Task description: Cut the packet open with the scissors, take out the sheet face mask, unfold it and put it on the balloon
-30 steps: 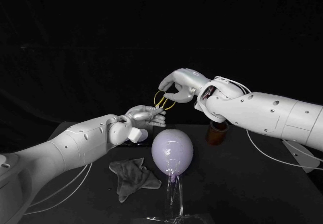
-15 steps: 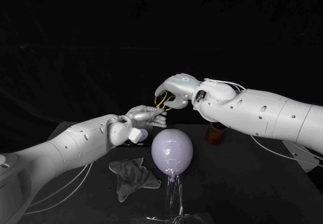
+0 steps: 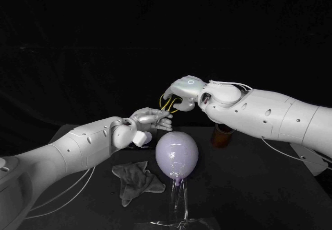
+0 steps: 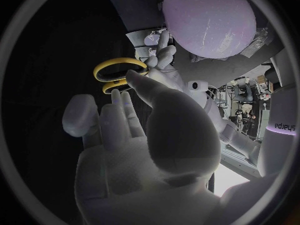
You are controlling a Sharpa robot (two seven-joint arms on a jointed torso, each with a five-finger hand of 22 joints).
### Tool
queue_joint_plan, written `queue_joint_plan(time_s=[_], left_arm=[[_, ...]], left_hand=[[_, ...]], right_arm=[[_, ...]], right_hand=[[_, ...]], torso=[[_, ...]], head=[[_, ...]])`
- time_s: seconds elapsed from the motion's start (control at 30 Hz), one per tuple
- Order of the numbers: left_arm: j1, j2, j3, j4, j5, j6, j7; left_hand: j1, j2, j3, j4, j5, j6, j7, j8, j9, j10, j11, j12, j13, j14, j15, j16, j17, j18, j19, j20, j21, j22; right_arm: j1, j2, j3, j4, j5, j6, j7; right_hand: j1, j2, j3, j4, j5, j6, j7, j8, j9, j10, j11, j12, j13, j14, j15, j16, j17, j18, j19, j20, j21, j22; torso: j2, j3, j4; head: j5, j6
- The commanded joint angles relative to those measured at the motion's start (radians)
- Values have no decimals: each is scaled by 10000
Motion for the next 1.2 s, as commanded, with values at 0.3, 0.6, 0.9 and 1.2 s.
queue_joint_plan(time_s=[0.3,0.6,0.9,1.2], left_arm=[[14,42,13,99,-206,328,94],[12,64,14,227,-455,454,147],[12,41,18,365,-681,463,220],[12,0,31,513,-852,401,327]], left_hand=[[41,15,101,-92,32,44,15,34,21,115,-60,30,14,0,-49,45,15,110,14,-24,16,-1],[53,9,107,-108,32,39,18,37,32,118,-60,27,15,1,-51,47,23,108,25,-23,22,1],[62,4,111,-121,32,30,22,37,40,117,-59,23,15,-2,-52,46,29,104,31,-19,25,2],[70,1,114,-131,31,24,23,37,46,115,-57,19,14,-6,-51,45,34,102,36,-17,28,3]], right_arm=[[-68,103,-21,-136,-516,595,-260],[-181,271,-50,-287,-585,649,-184],[-235,405,-80,-361,-647,714,-86],[-257,472,-108,-531,-665,1035,-60]], right_hand=[[54,29,-143,55,-299,95,-30,29,25,179,-28,49,5,245,-73,-12,-45,144,9,-43,-106,-35],[114,119,-105,79,-340,227,-63,93,48,388,-53,91,15,250,-67,-15,-65,151,-6,-37,-171,-65],[230,229,71,56,-421,322,-158,131,56,490,-144,56,-2,243,-195,-50,-132,167,-14,-109,-227,-76],[174,379,518,157,-432,591,-15,247,94,1123,-25,168,2,246,-45,-59,-165,122,78,-68,-164,71]], torso=[[-1,-3,5],[-1,-12,-1],[-6,-6,2],[4,-2,-1]], head=[[-20,30],[-36,34],[-84,35],[-129,42]])
